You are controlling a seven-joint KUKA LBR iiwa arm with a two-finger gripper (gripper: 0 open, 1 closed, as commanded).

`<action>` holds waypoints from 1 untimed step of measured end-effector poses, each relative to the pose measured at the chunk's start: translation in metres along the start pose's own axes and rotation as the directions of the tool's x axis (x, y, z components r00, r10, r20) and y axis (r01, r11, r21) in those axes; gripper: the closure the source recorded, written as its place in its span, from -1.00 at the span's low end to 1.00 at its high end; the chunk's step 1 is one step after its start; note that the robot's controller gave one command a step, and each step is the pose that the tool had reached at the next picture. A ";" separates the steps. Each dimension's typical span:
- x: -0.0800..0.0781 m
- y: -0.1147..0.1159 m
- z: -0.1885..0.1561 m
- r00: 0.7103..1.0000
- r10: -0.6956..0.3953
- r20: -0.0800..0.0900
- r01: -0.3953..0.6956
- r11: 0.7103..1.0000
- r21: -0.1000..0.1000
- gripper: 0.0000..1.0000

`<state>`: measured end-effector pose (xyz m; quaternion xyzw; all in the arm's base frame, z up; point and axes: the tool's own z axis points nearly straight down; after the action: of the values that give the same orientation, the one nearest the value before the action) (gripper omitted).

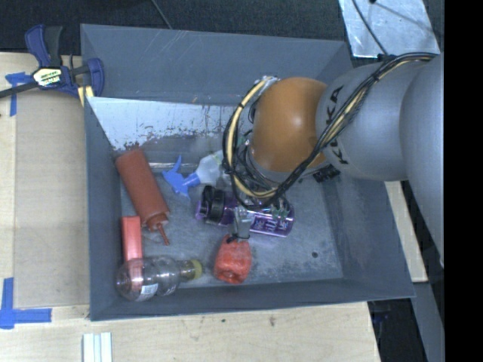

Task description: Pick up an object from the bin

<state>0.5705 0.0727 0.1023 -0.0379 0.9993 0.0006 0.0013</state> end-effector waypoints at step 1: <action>-0.010 -0.016 0.028 0.974 -0.225 -0.003 0.225 0.974 0.000 1.00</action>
Offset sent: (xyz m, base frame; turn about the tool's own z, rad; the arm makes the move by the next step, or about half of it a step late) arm 0.0000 0.0000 0.0000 0.0000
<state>0.5822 0.0578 0.0744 -0.1510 0.9885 0.0002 0.0001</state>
